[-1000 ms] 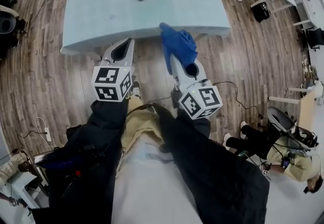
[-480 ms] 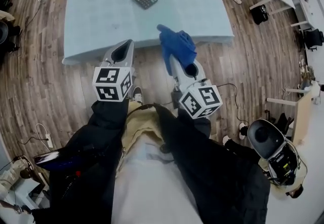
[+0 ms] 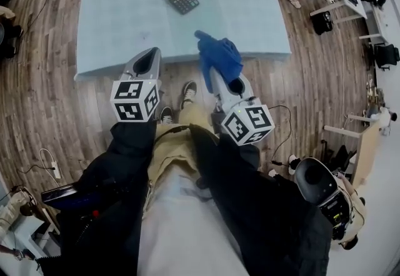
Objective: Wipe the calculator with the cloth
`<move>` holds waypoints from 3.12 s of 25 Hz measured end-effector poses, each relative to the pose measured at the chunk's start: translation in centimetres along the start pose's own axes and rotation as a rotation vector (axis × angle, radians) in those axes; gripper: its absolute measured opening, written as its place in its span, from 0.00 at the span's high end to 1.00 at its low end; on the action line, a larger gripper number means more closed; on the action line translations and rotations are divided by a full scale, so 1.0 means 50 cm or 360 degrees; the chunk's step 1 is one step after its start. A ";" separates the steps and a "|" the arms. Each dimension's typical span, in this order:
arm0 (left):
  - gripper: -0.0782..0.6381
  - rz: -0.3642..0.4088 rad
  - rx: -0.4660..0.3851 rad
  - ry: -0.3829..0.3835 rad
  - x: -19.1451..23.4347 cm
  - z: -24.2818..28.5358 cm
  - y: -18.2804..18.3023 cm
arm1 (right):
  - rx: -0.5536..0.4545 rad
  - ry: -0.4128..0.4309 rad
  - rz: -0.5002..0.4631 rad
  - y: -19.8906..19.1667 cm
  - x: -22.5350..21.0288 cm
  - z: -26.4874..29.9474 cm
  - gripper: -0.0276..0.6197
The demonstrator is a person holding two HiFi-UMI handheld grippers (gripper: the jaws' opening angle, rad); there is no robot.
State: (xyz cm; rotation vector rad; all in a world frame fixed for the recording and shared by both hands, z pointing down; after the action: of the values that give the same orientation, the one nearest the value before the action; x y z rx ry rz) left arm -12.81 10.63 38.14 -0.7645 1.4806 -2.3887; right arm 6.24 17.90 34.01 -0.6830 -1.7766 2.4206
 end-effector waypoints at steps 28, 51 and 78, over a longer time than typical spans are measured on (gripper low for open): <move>0.89 0.0055 0.0176 0.0211 0.038 0.442 0.117 | 0.0116 0.0239 0.0221 0.092 -0.351 0.355 0.81; 0.89 -0.0210 0.0620 0.0326 0.199 0.533 -0.074 | 0.0616 0.0200 0.0265 -0.057 -0.406 0.552 0.81; 0.89 -0.0358 0.0853 0.0277 0.345 0.634 -0.132 | 0.0917 -0.0013 -0.0284 -0.192 -0.493 0.878 0.81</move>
State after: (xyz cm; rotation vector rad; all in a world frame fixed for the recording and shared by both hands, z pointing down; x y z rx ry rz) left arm -9.64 -18.28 60.54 -0.6259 0.7575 -2.8899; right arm 9.59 -25.58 60.93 -0.4258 -0.9924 2.6065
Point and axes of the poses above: the fingertips, and each gripper's own axes: z forward along the fingers, x to its left, y out of its top, the point moved 5 cm from there along -z, backward along the fingers, and after that the axes turned 1 degree about y, right-handed, at the moved point
